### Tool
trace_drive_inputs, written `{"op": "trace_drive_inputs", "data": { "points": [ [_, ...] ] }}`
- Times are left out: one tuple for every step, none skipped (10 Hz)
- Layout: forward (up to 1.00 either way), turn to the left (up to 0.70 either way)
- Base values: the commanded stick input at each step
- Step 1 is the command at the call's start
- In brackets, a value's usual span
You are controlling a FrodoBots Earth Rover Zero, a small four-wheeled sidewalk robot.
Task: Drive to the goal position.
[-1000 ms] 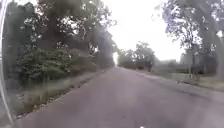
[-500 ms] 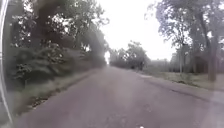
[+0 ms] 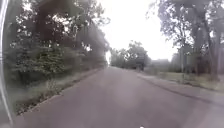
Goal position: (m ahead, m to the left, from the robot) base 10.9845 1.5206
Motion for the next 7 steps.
{"op": "trace_drive_inputs", "data": {
  "points": [
    [0.70,0.01],
    [0.70,0.01],
    [0.70,0.01],
    [0.70,0.01],
    [0.70,0.01],
    [0.70,0.01],
    [0.70,0.01]
  ]
}}
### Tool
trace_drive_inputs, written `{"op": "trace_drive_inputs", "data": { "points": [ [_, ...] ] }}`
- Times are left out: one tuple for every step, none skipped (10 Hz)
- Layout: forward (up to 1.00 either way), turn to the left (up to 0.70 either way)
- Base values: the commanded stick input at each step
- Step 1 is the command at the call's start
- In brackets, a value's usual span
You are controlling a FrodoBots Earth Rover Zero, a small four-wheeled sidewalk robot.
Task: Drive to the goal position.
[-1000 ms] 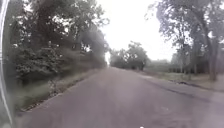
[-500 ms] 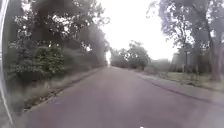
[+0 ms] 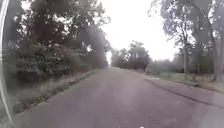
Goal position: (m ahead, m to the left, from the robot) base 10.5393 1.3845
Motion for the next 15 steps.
{"op": "trace_drive_inputs", "data": {
  "points": [
    [0.70,0.01],
    [0.70,0.01],
    [0.70,0.01],
    [0.70,0.01],
    [0.70,0.01],
    [0.70,0.01],
    [0.70,0.01],
    [0.70,0.01],
    [0.70,0.01],
    [0.70,0.01],
    [0.70,0.00],
    [0.70,0.00],
    [0.70,-0.01],
    [0.70,-0.03],
    [0.70,-0.01]
  ]
}}
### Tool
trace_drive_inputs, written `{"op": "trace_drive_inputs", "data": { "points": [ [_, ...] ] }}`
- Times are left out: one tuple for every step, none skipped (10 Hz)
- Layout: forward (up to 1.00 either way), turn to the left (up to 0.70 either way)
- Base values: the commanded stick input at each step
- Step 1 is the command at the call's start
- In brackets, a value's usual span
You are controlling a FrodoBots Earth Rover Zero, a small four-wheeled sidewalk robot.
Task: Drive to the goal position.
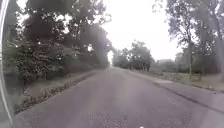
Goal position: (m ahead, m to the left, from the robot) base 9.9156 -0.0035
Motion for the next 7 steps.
{"op": "trace_drive_inputs", "data": {
  "points": [
    [0.70,0.01],
    [0.70,0.01],
    [0.70,0.01],
    [0.70,0.01],
    [0.70,0.01],
    [0.70,0.01],
    [0.70,0.01]
  ]
}}
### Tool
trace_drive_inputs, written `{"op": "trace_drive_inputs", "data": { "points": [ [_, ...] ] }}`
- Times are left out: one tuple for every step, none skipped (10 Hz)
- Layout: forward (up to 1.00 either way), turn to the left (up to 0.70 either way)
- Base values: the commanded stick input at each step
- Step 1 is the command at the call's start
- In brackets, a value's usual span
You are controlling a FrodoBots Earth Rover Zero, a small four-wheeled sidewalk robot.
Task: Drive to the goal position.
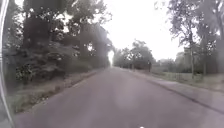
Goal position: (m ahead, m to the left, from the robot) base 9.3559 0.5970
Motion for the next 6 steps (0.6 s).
{"op": "trace_drive_inputs", "data": {
  "points": [
    [0.70,0.01],
    [0.70,0.01],
    [0.70,0.01],
    [0.70,0.34],
    [0.70,0.03],
    [0.70,0.02]
  ]
}}
